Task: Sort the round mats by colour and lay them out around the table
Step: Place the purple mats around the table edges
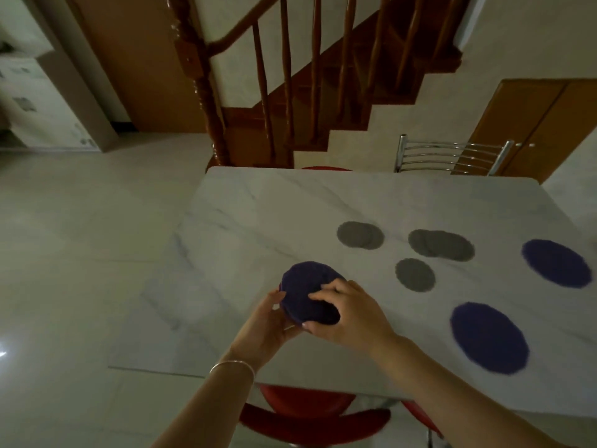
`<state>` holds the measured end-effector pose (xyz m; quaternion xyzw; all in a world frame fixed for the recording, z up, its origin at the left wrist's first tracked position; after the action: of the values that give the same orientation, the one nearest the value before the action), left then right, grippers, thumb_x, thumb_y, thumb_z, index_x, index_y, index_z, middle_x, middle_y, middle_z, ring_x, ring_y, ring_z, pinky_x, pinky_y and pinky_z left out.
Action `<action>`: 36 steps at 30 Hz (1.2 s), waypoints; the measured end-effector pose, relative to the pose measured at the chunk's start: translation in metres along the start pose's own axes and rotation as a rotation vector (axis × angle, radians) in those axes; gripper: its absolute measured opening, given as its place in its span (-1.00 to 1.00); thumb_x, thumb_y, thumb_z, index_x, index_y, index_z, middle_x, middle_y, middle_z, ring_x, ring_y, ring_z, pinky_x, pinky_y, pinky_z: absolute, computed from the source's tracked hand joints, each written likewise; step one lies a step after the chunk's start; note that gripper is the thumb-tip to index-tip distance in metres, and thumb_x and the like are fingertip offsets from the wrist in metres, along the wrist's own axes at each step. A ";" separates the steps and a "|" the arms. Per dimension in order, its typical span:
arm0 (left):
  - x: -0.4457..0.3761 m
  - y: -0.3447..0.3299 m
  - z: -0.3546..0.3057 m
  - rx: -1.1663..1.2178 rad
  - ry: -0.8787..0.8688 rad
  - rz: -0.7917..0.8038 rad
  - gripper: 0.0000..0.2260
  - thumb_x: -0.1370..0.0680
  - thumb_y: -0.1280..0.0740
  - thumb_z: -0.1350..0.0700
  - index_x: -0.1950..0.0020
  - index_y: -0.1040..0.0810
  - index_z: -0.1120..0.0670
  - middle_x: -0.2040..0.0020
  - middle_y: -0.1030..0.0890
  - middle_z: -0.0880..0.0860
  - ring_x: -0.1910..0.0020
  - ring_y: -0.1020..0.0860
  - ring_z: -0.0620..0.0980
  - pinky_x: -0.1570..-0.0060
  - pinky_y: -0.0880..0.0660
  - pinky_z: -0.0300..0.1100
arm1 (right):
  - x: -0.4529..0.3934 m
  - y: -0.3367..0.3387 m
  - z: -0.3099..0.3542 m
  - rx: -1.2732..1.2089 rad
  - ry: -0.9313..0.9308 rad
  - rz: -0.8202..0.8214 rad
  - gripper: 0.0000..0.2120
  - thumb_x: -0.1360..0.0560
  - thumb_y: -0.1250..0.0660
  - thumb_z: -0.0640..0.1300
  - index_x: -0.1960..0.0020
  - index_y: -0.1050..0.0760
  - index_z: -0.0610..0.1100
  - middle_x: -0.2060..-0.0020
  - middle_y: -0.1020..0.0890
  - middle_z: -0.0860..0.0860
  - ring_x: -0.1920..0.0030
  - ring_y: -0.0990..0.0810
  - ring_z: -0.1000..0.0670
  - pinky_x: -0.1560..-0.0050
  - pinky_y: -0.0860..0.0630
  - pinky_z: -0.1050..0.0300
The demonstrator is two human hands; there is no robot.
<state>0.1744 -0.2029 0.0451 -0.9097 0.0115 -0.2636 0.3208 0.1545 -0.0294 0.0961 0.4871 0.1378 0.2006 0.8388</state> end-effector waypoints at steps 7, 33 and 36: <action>0.015 0.072 -0.078 -0.048 0.003 0.099 -0.47 -0.50 -0.35 0.01 -0.39 -0.38 0.24 -0.32 -0.49 0.32 -0.22 -0.51 0.26 -0.20 -0.51 0.11 | -0.056 -0.031 0.087 0.031 -0.025 0.056 -0.55 -0.43 -0.26 0.22 -0.24 -0.40 0.03 -0.16 -0.55 0.05 -0.09 -0.56 -0.01 -0.06 -0.50 0.07; 0.018 0.112 -0.115 -0.150 0.062 0.072 -0.71 -0.40 -0.45 0.10 -0.08 -0.56 0.11 0.07 -0.68 0.14 0.10 -0.67 0.10 0.17 -0.60 -0.07 | -0.074 -0.061 0.144 0.126 -0.036 -0.035 -0.57 -0.55 -0.20 -0.08 -0.41 -0.27 -0.02 0.05 -0.67 -0.12 0.17 -0.62 -0.18 0.17 -0.50 -0.03; 0.013 0.109 -0.110 -0.143 0.053 0.037 -0.76 -0.47 -0.38 0.18 -0.12 -0.54 0.14 0.06 -0.67 0.17 0.10 -0.66 0.12 0.18 -0.61 -0.05 | -0.076 -0.059 0.136 0.096 -0.031 -0.047 -0.58 -0.55 -0.20 -0.05 -0.41 -0.28 0.01 0.02 -0.67 -0.12 0.12 -0.62 -0.17 0.10 -0.52 -0.05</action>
<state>0.1485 -0.3559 0.0593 -0.9226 0.0557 -0.2802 0.2594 0.1574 -0.1944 0.1137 0.5264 0.1457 0.1664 0.8209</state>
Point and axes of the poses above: each hand's wrist, its own x-axis away from the middle knuckle, its own y-axis out of the back of the hand, z = x × y, the point moved 2 cm from there along -x, towards the middle knuckle
